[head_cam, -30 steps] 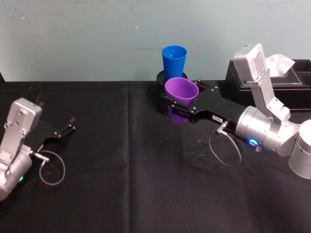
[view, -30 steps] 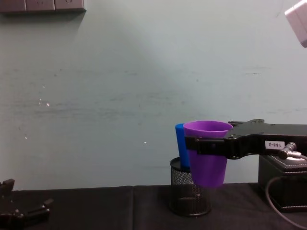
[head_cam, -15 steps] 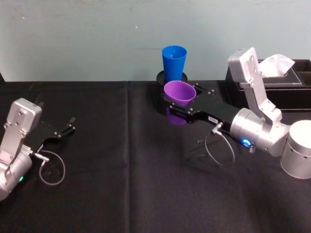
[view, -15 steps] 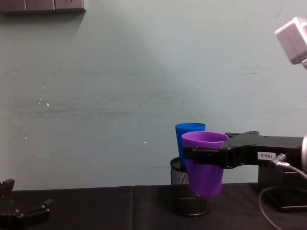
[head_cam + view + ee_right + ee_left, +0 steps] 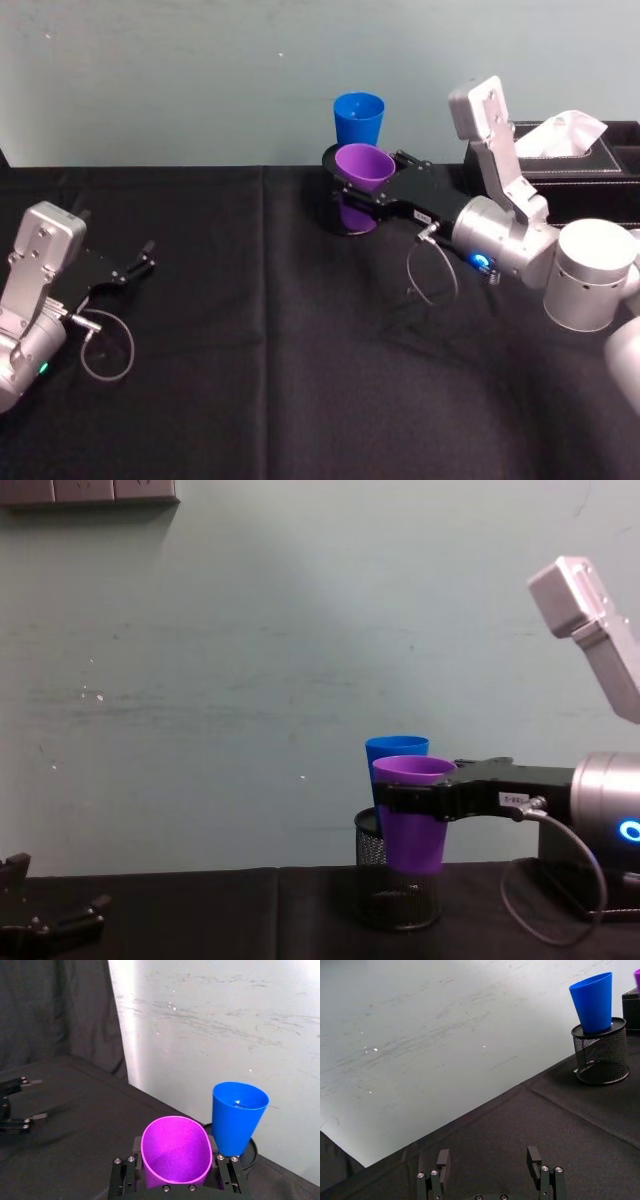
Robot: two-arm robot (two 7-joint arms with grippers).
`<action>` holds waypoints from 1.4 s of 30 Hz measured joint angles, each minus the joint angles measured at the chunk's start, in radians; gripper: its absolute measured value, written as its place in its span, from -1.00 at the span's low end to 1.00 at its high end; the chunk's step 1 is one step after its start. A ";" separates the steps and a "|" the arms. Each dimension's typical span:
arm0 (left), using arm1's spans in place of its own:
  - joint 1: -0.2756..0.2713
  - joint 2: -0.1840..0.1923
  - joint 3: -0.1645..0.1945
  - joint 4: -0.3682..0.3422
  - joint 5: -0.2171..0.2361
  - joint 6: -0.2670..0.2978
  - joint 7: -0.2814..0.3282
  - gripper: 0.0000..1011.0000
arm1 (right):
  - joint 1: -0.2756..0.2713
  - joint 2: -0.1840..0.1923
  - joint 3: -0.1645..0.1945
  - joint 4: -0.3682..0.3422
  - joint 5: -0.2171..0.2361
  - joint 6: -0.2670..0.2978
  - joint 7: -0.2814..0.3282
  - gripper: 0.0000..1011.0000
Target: Pick up one cup with a gripper and tap it against the other cup.
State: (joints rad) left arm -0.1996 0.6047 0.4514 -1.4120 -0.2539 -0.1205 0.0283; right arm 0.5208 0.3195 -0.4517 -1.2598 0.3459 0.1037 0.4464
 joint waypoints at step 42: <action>0.000 0.000 0.000 0.000 0.000 0.000 0.000 0.98 | 0.220 -0.138 0.011 0.385 -0.058 -0.108 0.051 0.43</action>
State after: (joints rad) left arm -0.1995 0.6047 0.4514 -1.4120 -0.2539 -0.1205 0.0283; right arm 0.7409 0.1817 -0.4406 -0.8745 0.2875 -0.0048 0.4977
